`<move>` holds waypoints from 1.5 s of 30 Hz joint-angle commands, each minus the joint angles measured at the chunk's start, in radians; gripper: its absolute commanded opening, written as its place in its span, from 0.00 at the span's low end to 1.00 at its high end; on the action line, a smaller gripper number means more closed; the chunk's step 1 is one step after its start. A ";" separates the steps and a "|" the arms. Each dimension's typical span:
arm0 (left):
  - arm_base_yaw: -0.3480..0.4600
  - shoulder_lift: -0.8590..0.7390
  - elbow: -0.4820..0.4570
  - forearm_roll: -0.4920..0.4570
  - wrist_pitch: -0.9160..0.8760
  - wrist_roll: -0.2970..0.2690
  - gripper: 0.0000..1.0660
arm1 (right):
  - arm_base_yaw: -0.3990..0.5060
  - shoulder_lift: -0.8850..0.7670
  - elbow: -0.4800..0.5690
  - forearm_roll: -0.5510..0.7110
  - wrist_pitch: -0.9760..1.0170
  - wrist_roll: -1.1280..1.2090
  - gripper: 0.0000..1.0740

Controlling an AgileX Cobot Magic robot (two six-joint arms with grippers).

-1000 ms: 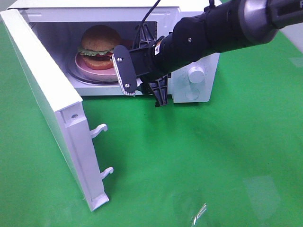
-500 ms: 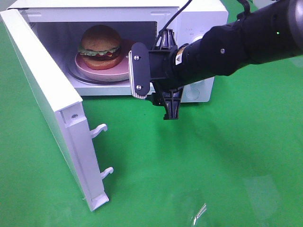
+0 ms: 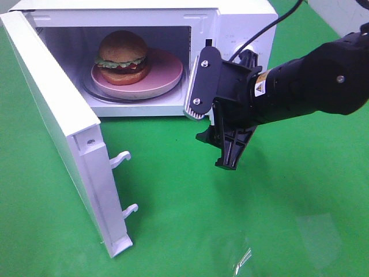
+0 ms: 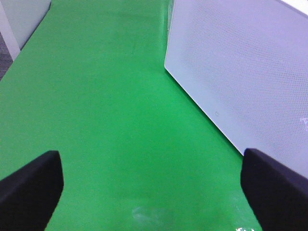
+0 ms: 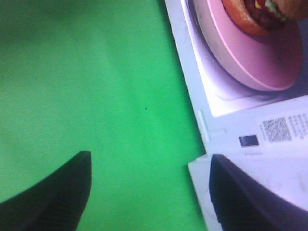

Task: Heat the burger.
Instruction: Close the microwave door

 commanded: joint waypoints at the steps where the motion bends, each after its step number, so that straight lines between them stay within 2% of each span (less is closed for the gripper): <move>1: 0.001 -0.015 -0.001 -0.008 -0.016 -0.008 0.86 | 0.001 -0.043 0.016 -0.002 0.041 0.128 0.63; 2: 0.001 -0.015 -0.001 -0.008 -0.016 -0.008 0.86 | 0.001 -0.072 0.022 -0.002 0.089 0.231 0.63; 5: 0.001 -0.015 -0.001 -0.008 -0.016 -0.008 0.86 | 0.001 -0.098 0.025 -0.004 0.132 0.323 0.63; 7: 0.001 -0.015 -0.001 -0.008 -0.016 -0.008 0.86 | 0.001 -0.143 0.025 -0.004 0.236 0.494 0.63; 11: 0.001 -0.015 -0.001 -0.008 -0.016 -0.008 0.86 | 0.001 -0.178 0.025 -0.004 0.362 0.608 0.63; 23: 0.001 -0.015 -0.001 -0.008 -0.016 -0.008 0.86 | 0.001 -0.258 0.025 -0.004 0.669 0.697 0.63; 36: 0.001 -0.015 -0.001 -0.008 -0.016 -0.008 0.86 | 0.001 -0.490 0.025 -0.033 0.751 0.801 0.63; 40: 0.001 -0.015 -0.001 -0.008 -0.016 -0.008 0.86 | -0.036 -0.537 0.025 -0.052 0.792 0.822 0.63; 41: 0.001 -0.015 -0.001 -0.008 -0.016 -0.008 0.86 | -0.085 -0.553 0.025 -0.048 0.816 0.831 0.63; 44: 0.001 -0.015 -0.001 -0.008 -0.016 -0.008 0.86 | -0.133 -0.570 0.025 -0.048 0.837 0.840 0.63; 45: 0.001 -0.015 -0.001 -0.008 -0.016 -0.008 0.86 | -0.188 -0.595 0.025 -0.048 0.848 0.847 0.63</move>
